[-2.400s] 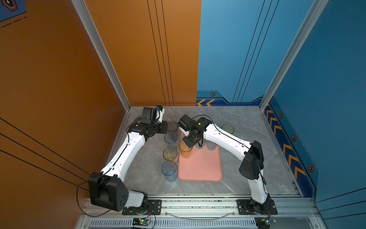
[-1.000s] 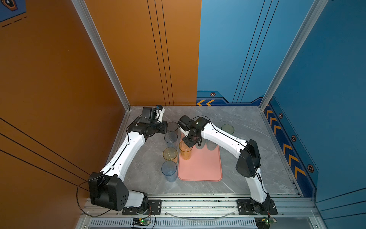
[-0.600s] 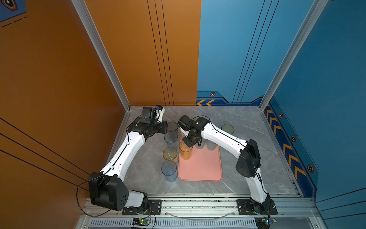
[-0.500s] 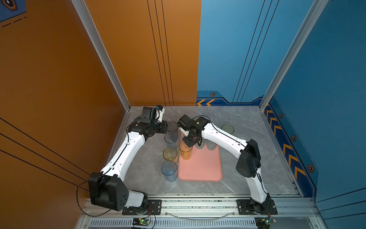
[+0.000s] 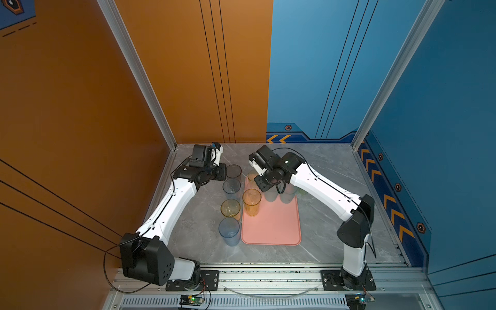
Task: Place the glasses into the tray
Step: Place the glass on the tray, then pick up the glass from the top-right of the table.
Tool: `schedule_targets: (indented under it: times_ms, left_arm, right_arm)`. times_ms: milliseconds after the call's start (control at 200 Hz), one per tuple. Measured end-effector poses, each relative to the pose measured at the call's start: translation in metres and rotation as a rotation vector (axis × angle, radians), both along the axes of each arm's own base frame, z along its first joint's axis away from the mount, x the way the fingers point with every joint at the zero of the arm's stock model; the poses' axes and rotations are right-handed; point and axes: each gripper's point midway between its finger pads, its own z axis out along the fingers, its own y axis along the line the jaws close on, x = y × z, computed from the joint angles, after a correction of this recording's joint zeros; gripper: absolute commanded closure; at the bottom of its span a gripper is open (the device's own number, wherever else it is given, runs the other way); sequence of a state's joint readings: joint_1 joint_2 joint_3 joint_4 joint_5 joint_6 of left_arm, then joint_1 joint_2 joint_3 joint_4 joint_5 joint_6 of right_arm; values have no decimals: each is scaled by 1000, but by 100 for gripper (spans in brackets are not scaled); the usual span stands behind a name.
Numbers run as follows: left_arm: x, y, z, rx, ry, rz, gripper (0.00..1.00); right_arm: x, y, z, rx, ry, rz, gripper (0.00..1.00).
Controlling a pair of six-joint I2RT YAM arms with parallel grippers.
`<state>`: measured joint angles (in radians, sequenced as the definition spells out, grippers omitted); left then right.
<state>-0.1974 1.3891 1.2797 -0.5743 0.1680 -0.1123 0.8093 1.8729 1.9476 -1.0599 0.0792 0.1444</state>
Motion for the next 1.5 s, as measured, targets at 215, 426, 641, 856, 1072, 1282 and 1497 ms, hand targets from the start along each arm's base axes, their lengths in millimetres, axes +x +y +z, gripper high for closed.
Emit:
schedule_targets:
  times_ms: [215,426,641,856,1072,1282,1497]
  left_arm:
    - [-1,2,0,41,-8,8,79]
    - [-5,4,3,74,-19,21,79]
    - [-4,6,2,74,-16,27,79]
    - [-4,4,-1,68,-7,20,79]
    - [-4,4,-1,65,-5,17,79]
    - [-4,4,-1,55,-3,14,79]
    - [-4,5,-1,50,-1,14,79]
  right_arm:
    - [17,-87,33,89,-70,-215,71]
    - [19,-201,39,122,-104,-512,72]
    - [7,-278,22,124,-76,-727,74]
    - [12,-283,2,149,-1,-740,74]
    - [34,-271,-27,148,102,-712,75]
    - [54,-263,-38,155,144,-689,76]
    - [67,-259,-40,155,148,-683,76]
